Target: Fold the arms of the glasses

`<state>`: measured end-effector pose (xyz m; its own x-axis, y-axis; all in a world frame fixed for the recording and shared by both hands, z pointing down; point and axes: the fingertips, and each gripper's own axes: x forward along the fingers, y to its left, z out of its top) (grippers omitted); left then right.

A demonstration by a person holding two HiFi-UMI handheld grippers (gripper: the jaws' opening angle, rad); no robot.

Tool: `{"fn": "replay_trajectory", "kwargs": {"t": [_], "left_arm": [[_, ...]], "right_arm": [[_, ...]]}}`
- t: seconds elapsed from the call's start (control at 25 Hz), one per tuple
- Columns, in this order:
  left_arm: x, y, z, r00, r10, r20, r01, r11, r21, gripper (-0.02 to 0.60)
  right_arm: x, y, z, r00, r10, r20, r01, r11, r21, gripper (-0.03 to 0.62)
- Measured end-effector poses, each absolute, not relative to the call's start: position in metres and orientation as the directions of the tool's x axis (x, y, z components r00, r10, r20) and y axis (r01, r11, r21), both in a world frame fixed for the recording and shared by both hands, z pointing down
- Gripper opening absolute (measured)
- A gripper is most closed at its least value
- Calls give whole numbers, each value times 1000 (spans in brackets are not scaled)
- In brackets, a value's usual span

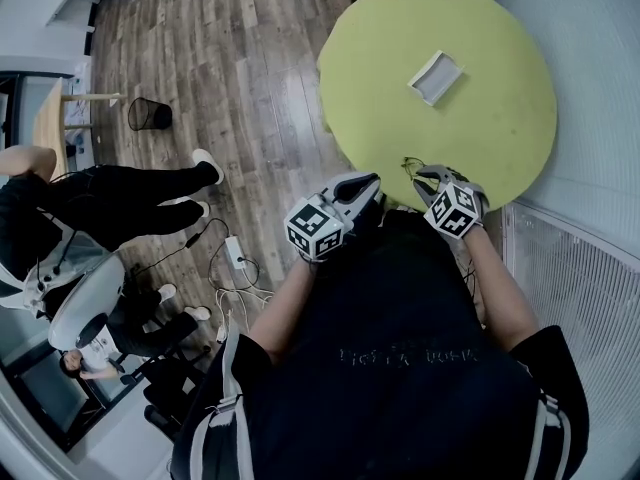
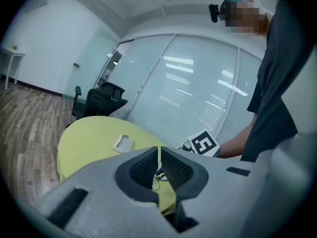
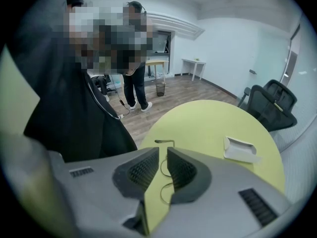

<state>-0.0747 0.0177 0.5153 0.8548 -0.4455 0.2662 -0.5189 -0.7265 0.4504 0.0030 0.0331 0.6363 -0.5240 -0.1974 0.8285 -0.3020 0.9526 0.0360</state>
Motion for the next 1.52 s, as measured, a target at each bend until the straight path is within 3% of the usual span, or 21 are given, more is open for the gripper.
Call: {"fn": "replay_trajectory", "kwargs": {"t": [0.96, 1.52], "left_arm": [[-75, 14, 523, 865, -418, 278, -502, -736, 455, 34], [-68, 19, 525, 871, -390, 300, -490, -742, 457, 34]], "right_arm": [[-11, 30, 627, -533, -249, 808, -350, 935, 57, 35], [31, 37, 639, -479, -297, 826, -440, 896, 67, 34]]}}
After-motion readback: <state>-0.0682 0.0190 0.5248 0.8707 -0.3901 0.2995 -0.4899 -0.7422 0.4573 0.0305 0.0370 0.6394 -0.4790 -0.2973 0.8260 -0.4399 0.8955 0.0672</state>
